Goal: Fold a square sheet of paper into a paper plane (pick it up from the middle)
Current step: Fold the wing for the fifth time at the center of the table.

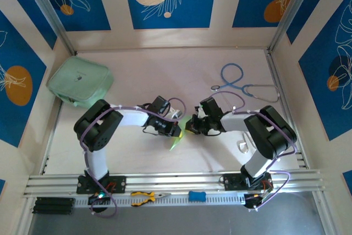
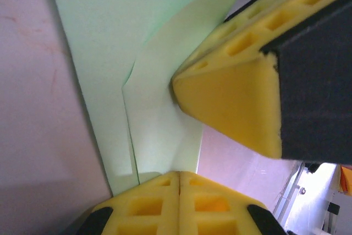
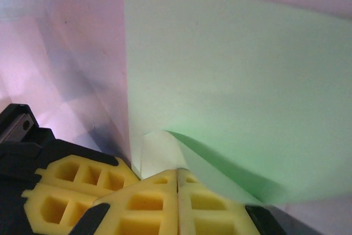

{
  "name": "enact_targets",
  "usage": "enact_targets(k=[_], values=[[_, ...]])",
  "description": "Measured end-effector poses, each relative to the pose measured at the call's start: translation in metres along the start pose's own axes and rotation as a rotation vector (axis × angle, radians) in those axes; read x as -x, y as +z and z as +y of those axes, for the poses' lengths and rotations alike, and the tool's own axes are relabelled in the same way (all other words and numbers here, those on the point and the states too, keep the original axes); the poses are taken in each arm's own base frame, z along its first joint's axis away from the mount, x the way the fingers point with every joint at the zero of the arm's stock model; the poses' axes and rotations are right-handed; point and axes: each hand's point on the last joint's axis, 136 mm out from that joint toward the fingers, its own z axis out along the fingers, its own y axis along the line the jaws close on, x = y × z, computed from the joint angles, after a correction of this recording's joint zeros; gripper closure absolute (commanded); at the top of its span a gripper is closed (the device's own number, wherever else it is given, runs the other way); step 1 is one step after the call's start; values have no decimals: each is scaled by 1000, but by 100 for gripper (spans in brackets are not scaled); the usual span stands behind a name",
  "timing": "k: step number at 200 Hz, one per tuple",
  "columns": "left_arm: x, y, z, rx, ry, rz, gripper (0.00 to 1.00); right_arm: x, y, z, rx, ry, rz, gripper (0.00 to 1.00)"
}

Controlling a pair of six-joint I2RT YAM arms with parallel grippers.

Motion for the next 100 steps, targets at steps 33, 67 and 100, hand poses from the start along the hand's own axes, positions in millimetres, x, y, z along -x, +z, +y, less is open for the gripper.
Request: enact_targets(k=[33,67,100], values=[[0,0,0,-3,1,1,100,17,-7,-8,10,32,-41,91],[0,0,0,-5,2,0,100,29,-12,-14,28,54,-70,91],[0,1,-1,-10,5,-3,100,47,-22,-23,38,89,-119,91]])
